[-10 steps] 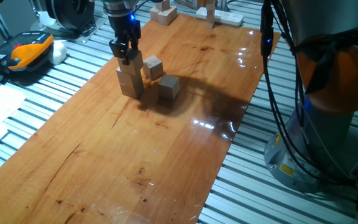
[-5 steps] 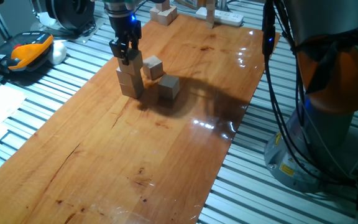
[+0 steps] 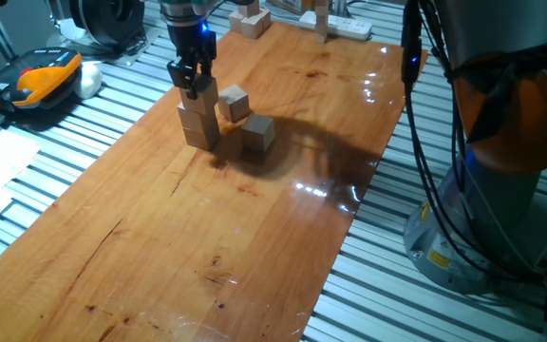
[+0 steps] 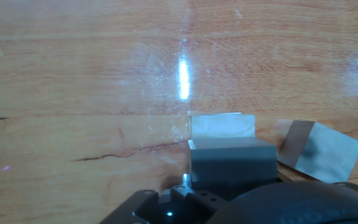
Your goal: Stack the blocks in a vertical line of five
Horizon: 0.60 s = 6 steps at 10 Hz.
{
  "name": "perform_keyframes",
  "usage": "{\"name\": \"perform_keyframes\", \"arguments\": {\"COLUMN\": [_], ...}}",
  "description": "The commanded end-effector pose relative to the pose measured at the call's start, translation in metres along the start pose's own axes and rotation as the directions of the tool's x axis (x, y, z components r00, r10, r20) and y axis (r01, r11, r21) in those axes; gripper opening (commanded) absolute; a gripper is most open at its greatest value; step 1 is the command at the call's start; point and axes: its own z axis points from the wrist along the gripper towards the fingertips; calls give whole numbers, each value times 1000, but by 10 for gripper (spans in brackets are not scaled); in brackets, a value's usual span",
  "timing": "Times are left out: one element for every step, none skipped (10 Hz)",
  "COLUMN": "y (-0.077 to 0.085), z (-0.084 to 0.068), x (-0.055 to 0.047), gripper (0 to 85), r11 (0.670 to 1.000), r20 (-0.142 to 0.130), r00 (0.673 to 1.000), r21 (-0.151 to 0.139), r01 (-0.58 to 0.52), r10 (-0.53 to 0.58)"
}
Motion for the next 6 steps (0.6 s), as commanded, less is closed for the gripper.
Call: {"name": "perform_keyframes", "arguments": {"y": [0, 0, -1, -1, -1, -1], "z": [0, -1, -4, -6, -6, -6], "x": [0, 0, 0, 0, -1, -2], "gripper": [0, 0, 0, 0, 0, 0], "r11": [1000, 1000, 1000, 1000, 1000, 1000], "r20": [-6, -16, -21, -26, -27, -26], "r00": [1000, 1000, 1000, 1000, 1000, 1000], "r21": [2, 2, -2, -1, -2, -2], "r01": [3, 6, 7, 7, 7, 7], "r10": [-3, -6, -7, -7, -7, -7]}}
